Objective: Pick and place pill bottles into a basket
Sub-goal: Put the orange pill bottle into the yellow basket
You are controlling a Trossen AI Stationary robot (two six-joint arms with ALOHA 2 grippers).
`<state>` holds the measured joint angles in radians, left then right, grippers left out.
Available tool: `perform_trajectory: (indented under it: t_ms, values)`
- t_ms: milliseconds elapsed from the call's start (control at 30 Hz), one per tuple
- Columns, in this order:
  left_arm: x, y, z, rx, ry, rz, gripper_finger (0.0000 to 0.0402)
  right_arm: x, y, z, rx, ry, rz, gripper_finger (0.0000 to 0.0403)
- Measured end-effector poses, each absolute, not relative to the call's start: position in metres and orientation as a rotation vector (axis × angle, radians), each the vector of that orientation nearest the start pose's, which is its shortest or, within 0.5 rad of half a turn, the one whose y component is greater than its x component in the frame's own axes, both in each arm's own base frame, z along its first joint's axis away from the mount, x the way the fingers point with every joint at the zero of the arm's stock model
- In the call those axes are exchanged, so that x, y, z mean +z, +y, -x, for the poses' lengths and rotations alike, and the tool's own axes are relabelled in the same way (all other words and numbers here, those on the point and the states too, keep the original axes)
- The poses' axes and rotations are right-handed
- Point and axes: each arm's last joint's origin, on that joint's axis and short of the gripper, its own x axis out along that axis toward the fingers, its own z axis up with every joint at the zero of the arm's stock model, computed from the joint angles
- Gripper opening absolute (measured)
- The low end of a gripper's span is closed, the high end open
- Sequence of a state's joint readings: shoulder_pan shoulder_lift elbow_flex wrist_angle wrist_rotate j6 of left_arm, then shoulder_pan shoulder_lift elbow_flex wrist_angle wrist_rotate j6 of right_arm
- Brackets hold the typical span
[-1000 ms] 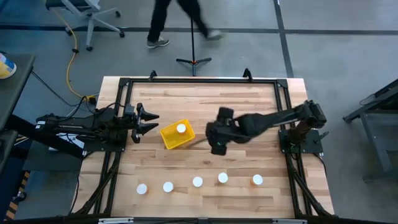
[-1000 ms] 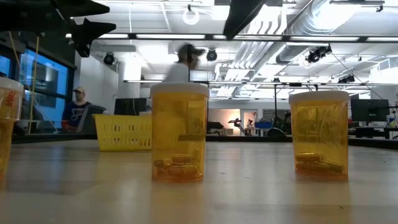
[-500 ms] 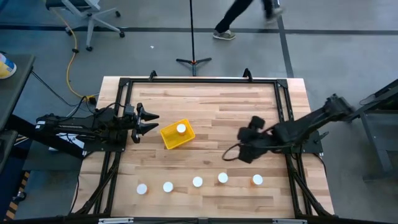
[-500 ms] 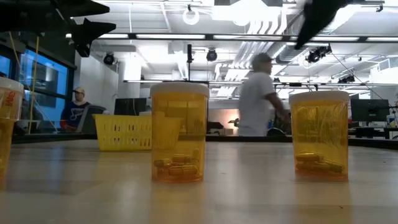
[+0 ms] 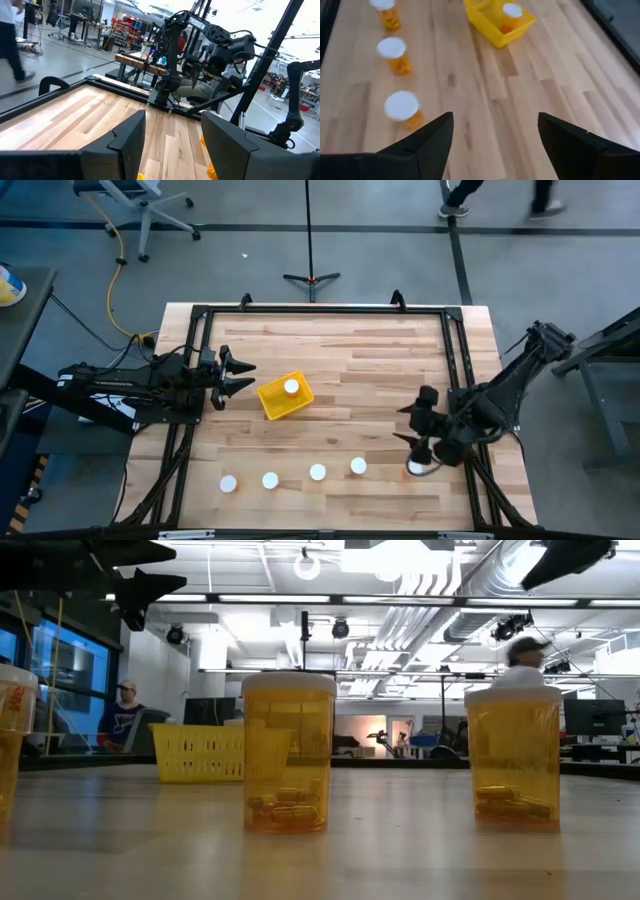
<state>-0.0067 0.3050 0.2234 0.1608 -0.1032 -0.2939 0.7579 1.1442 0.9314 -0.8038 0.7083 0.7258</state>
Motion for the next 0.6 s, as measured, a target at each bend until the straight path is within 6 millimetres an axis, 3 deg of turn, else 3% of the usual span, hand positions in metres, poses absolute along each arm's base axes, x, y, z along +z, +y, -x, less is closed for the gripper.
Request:
perform_trajectory:
  t_ms: [433, 600]
  values:
    - [0.23, 0.002, -0.114, 0.086, -0.093, 0.323, 0.0227, 0.289, 0.185, -0.132, 0.036, 0.509, -0.103, 0.0281]
    - [0.23, 0.003, -0.114, 0.101, -0.094, 0.324, 0.0227, 0.281, 0.198, -0.132, 0.186, 0.624, -0.107, 0.0281]
